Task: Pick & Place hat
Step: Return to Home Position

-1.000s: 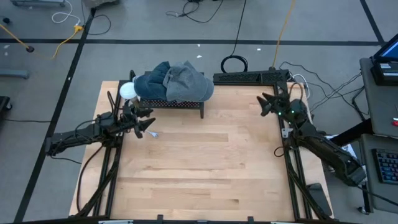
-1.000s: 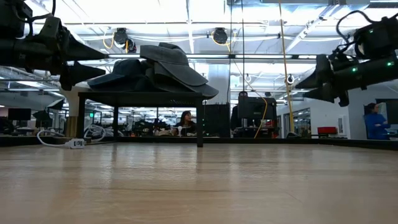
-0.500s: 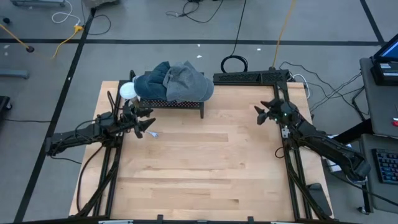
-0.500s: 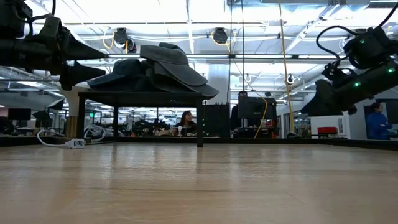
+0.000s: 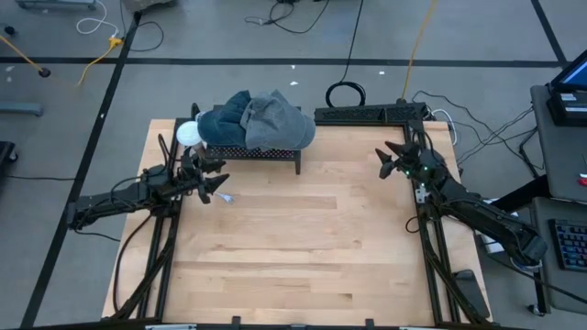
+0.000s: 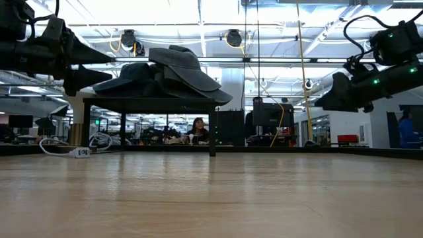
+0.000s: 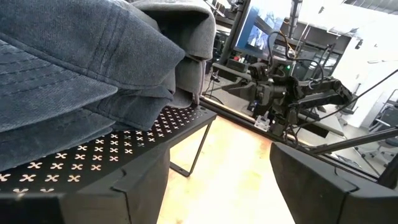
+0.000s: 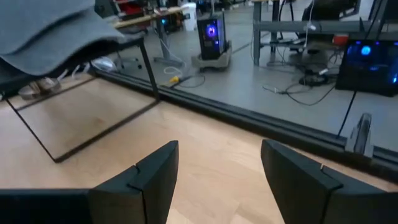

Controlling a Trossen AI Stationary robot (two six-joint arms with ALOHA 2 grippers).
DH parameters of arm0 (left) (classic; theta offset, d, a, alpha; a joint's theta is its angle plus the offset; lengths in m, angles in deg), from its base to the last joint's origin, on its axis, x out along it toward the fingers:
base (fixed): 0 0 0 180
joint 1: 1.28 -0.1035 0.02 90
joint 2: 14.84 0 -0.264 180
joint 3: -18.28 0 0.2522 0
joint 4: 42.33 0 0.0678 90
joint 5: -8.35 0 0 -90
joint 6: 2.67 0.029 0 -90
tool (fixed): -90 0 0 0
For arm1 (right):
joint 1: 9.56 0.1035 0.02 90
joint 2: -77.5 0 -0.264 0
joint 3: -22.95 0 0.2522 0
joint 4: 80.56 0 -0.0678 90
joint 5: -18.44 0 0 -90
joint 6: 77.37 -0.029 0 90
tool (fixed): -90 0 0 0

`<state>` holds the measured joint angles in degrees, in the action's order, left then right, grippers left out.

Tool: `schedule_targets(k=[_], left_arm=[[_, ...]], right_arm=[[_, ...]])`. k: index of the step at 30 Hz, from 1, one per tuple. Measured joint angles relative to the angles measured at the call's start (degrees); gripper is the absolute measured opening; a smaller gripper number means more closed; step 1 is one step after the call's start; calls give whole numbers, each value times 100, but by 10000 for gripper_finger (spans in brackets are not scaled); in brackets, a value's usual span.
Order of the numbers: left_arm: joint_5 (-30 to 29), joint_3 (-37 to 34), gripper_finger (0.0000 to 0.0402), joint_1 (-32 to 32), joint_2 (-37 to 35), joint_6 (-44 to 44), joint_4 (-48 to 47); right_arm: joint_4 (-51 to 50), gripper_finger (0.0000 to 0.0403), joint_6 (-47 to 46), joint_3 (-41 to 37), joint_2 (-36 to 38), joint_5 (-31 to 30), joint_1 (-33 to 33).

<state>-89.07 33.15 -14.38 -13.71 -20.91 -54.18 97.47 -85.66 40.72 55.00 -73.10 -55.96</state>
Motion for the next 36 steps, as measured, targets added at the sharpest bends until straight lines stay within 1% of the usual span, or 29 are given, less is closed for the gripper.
schedule_targets(k=[4, 17, 31, 36], left_arm=[[0, 0, 276, 0, -2, 0, 0], [0, 0, 299, 0, -2, 0, 2], [0, 0, 275, 0, -2, 0, 0], [0, 0, 277, 0, -2, 0, 0]], right_arm=[[63, 222, 0, 0, 0, 0, 0], [74, 222, 0, -2, -4, 7, 0], [78, 222, 0, -4, -4, 9, 0], [78, 222, 1, -4, -3, 9, 0]])
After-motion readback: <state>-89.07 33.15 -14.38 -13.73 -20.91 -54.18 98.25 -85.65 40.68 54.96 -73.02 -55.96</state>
